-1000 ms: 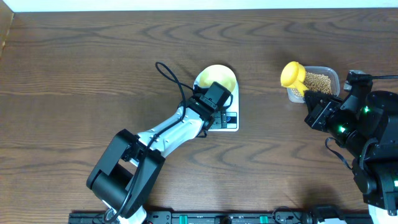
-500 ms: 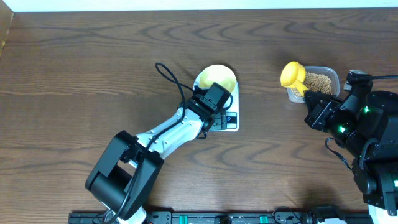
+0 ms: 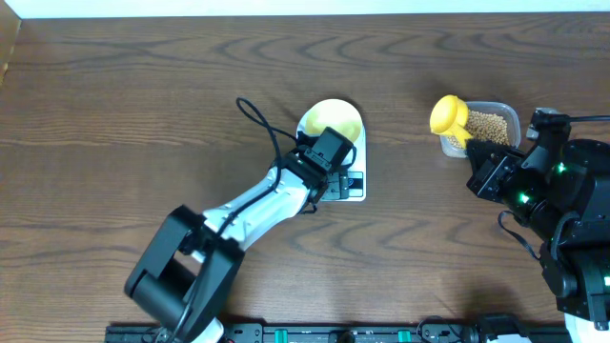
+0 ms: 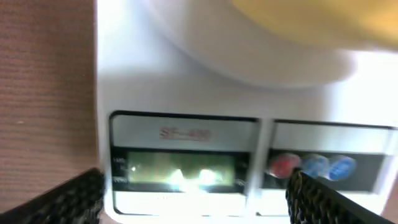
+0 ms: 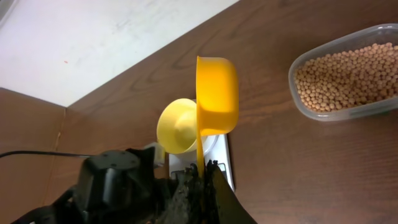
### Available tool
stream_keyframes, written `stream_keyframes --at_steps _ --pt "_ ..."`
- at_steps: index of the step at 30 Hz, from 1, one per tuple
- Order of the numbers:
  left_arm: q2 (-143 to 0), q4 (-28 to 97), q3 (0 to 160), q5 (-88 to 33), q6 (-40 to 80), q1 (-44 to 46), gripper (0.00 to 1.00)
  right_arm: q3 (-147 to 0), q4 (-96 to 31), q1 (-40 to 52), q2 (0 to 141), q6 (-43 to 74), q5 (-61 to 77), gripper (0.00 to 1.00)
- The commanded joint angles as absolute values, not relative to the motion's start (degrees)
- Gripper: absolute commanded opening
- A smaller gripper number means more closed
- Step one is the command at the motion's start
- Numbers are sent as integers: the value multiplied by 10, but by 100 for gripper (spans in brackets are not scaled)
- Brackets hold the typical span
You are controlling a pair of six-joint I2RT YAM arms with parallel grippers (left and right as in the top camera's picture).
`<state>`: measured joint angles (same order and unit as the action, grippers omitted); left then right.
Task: Scoop item into bowl and weigh 50g on scale
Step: 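Retract the left gripper away from the scale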
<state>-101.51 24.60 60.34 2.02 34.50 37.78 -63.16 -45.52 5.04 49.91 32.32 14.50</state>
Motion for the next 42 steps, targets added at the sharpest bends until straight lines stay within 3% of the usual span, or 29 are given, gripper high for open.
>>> stream_keyframes --at_steps 1,6,10,17,23,34,42 --pt "-940 258 604 -24 345 396 93 -640 -457 48 498 307 140 1" --pt "-827 320 603 -23 318 379 93 -640 -457 48 498 300 140 2" --pt "-742 387 603 -10 296 315 93 -640 -461 48 499 280 130 1" --pt "-656 472 603 -4 296 88 93 -640 -461 48 505 260 42 1" --pt "-665 561 602 -4 296 -33 93 -640 -463 48 535 261 34 1" --pt "-670 582 602 -4 296 -55 93 -640 -526 48 565 261 21 1" --pt "-670 582 602 -4 296 -55 93 -640 -506 48 565 307 38 1"
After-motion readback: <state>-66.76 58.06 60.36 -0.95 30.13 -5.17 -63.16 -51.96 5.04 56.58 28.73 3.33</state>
